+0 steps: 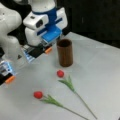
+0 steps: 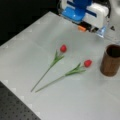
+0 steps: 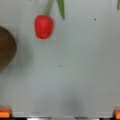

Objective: Flower insertion into a vase

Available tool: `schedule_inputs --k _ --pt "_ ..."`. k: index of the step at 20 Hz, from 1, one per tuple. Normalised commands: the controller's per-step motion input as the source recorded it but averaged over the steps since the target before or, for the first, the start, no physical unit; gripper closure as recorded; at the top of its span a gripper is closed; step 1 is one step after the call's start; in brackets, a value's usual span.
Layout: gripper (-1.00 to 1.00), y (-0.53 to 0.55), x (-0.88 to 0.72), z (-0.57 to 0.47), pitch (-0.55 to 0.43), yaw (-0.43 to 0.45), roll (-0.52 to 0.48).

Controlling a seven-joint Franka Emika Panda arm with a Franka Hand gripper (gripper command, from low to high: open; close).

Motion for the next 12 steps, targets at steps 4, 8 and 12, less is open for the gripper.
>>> schedule_inputs --k 4,8,12 --pt "-1.00 -0.03 0.03 -0.06 -0.123 0.071 0.010" --pt "-1.00 -0.14 0.13 -0.26 -0.063 0.050 -0.092" --pt "-1.00 -0.26 0.25 -0.38 -0.008 0.008 -0.172"
